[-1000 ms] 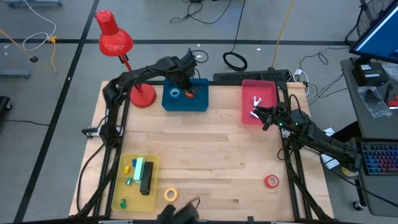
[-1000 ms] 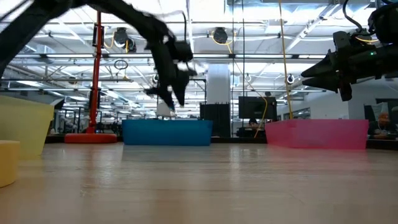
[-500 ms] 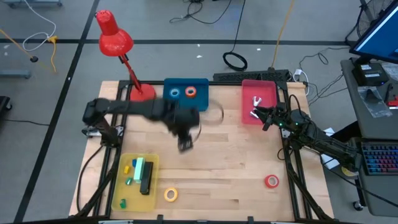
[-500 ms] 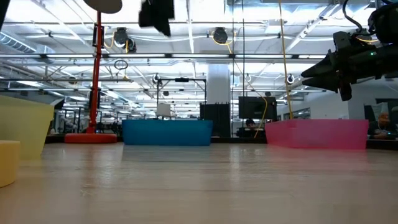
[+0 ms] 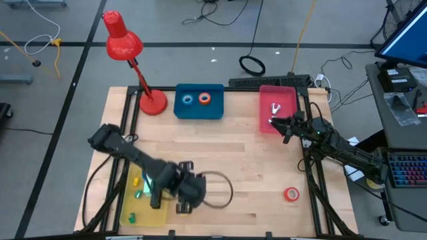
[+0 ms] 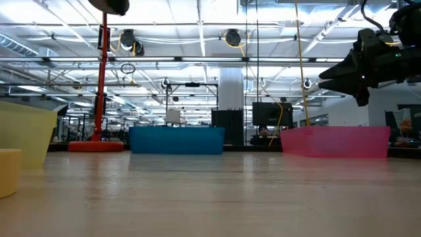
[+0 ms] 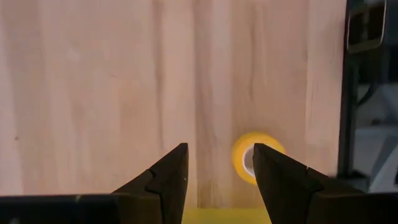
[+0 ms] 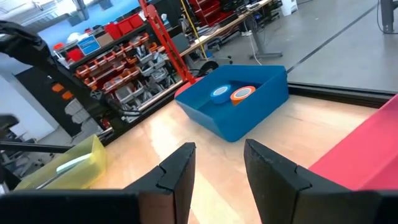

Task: Pick and place Stapler, Stapler remover, tape
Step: Put the yellow tape into the blue bin

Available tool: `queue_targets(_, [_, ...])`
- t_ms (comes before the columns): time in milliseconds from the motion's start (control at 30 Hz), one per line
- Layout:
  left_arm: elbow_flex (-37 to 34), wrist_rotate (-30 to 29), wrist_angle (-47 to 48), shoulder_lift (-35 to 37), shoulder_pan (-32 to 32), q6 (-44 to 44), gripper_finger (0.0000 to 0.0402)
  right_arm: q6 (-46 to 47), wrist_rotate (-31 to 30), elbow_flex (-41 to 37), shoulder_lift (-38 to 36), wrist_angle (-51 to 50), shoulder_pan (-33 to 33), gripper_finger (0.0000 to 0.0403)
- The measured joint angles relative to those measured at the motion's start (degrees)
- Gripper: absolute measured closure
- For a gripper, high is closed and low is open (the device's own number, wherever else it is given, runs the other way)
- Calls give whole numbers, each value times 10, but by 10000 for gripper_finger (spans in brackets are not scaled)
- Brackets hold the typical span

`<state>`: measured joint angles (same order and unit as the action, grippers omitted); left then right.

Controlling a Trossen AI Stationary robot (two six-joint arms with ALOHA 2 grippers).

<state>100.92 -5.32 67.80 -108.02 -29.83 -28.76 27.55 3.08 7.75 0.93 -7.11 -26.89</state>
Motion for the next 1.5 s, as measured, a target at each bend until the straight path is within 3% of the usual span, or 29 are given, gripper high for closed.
queue_targets(233, [0, 3, 30, -65, -42, 34, 222, -2, 0, 0, 0, 0, 0, 273])
queue_targets(533, [0, 9, 58, -120, -38, 62, 222, -2, 0, 0, 0, 0, 0, 273])
queue_targets(1067, [-37, 73, 6, -128, -45, 87, 222, -11, 0, 0, 0, 0, 0, 273])
queue_targets(1500, [-101, 86, -53, -128, -46, 92, 222, -12, 0, 0, 0, 0, 0, 273])
